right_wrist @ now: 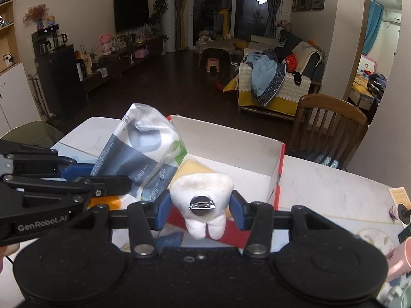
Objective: Organize objects
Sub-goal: 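Carry the tissue pack and tooth plush with both grippers over the box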
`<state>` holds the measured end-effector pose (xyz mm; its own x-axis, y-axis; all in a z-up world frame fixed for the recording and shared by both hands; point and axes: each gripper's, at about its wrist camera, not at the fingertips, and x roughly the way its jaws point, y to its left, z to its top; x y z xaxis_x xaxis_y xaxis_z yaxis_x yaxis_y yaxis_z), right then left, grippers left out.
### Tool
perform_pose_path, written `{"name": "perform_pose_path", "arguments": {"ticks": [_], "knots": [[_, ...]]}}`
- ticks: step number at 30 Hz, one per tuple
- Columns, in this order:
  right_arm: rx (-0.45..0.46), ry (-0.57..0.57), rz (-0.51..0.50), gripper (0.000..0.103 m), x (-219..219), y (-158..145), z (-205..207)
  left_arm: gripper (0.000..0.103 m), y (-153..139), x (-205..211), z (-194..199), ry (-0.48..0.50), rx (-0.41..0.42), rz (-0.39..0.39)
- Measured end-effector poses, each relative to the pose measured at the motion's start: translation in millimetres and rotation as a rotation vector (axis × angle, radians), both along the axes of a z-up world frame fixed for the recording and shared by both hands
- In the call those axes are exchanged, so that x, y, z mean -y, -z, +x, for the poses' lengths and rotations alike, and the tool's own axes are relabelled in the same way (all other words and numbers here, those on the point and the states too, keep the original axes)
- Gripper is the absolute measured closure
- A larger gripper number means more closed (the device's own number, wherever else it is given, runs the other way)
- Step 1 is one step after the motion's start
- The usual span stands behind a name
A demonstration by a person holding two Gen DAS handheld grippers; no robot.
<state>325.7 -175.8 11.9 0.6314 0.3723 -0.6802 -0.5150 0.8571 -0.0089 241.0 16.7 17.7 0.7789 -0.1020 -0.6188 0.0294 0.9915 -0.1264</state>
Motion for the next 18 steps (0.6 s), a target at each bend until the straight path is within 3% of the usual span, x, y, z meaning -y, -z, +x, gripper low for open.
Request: {"name": "perform_pose_path", "arguments": {"ticks": [10,18], "knots": [[-0.01,0.002,-0.013,0.056,-7.7,18.0,68.3,0.086,10.2,-6.6,63.1,-0.048,-0.04,0.103],[-0.065,-0.027,-0.063,0.056,-20.6,51.3,113.1,0.086,28.8,-7.9,107.1,-0.068,-0.096,0.175]]}}
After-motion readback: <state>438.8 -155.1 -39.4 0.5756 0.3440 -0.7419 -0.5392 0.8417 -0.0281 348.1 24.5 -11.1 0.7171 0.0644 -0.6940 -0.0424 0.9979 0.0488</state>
